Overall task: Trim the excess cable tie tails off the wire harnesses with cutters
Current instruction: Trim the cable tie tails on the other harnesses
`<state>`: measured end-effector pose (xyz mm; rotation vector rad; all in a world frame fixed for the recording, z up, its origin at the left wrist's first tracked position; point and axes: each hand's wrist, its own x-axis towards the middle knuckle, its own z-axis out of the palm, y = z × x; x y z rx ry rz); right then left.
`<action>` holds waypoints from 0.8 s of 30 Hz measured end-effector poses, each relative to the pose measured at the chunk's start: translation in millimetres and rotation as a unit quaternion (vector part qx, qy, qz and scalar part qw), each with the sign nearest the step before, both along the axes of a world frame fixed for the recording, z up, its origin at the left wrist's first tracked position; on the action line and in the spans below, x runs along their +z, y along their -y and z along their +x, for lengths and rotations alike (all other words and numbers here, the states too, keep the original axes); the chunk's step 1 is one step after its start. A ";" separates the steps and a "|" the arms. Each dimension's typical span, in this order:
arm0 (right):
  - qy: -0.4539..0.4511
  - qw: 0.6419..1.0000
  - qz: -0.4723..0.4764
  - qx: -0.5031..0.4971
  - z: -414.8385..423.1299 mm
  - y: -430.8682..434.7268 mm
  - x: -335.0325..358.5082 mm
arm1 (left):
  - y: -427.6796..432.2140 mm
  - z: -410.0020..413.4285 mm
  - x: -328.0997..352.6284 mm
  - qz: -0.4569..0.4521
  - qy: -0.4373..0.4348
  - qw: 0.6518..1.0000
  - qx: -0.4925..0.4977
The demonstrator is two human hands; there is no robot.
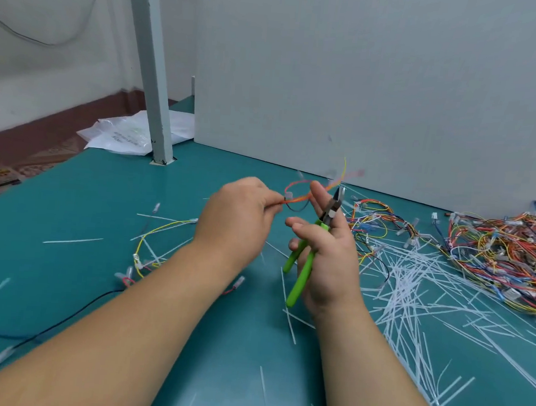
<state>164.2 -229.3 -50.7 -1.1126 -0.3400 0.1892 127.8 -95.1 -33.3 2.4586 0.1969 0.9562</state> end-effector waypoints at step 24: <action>0.013 0.999 -0.028 0.025 -12.6 -4.1 1.1 | 17.0 -10.1 -18.7 -0.484 -0.091 0.851 -0.182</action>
